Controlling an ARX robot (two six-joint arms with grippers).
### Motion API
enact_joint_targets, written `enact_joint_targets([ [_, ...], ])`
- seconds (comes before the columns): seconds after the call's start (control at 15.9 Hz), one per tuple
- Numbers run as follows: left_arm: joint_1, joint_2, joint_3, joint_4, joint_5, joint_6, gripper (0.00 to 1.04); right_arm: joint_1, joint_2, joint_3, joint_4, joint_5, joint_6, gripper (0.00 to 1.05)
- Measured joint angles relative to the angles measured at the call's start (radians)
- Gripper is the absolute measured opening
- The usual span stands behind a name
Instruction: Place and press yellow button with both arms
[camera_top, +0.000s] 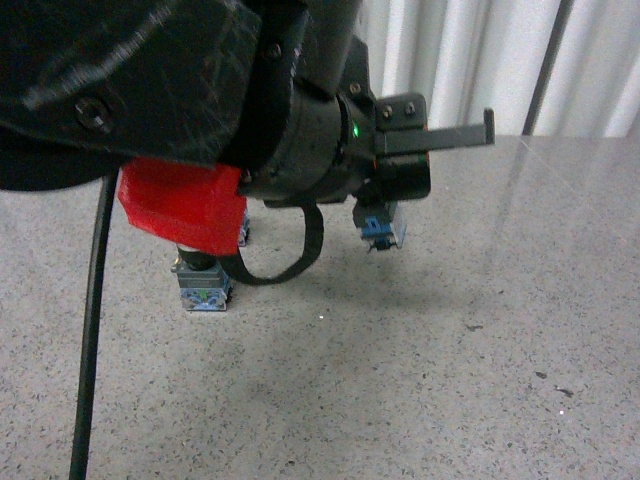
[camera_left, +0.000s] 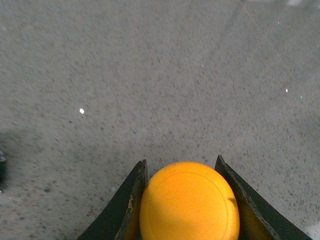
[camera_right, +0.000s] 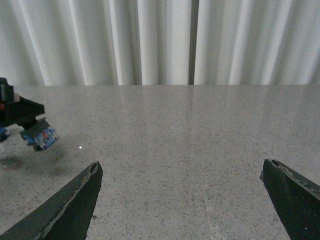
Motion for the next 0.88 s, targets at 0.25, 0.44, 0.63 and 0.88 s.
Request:
enact_joint_targets([
  [0.25,-0.035,0.120,0.121,-0.012,0.011,-0.020,0.34,0.000,0.000,0.000,0.000,0.000,0.000,0.98],
  [0.44,-0.043,0.162,0.140,-0.053,0.006,-0.001,0.34,0.000,0.000,0.000,0.000,0.000,0.000,0.98],
  [0.63,-0.050,0.174,0.164,-0.075,-0.009,0.011,0.34,0.000,0.000,0.000,0.000,0.000,0.000,0.98],
  [0.88,-0.054,0.174,0.172,-0.045,-0.011,0.003,0.84,0.000,0.000,0.000,0.000,0.000,0.000,0.98],
])
